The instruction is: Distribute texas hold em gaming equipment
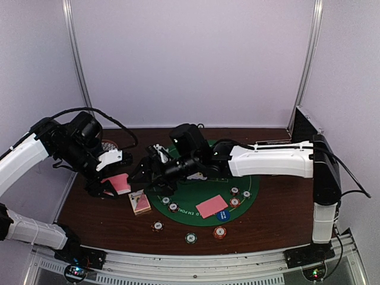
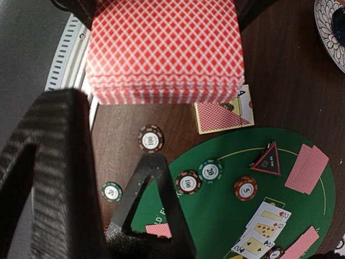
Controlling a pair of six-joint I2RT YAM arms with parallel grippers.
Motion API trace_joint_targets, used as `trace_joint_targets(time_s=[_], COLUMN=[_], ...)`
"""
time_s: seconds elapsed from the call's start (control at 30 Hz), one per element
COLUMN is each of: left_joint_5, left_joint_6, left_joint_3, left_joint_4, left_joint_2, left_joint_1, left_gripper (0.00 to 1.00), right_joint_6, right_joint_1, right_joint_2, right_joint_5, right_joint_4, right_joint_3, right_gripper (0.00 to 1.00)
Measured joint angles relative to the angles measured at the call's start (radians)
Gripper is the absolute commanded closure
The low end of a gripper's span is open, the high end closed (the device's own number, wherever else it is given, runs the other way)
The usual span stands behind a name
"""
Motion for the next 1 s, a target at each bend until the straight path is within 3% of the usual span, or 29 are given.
trace_joint_targets(time_s=[0.67, 1.0], left_joint_5=[0.009, 0.010], left_joint_6=[0.000, 0.000], left_joint_3=[0.002, 0.002], left_joint_4=[0.000, 0.000], left_joint_2=[0.003, 0.005], left_joint_1=[0.000, 0.000], left_gripper=[1.00, 1.00], right_joint_6=[0.194, 0.259], right_joint_1=[0.028, 0.044], right_joint_2=[0.204, 0.276], right_joint_5=[-0.055, -0.077], right_joint_4=[0.246, 0.305], right_joint_3=[0.134, 0.195], right_gripper=[0.13, 0.19])
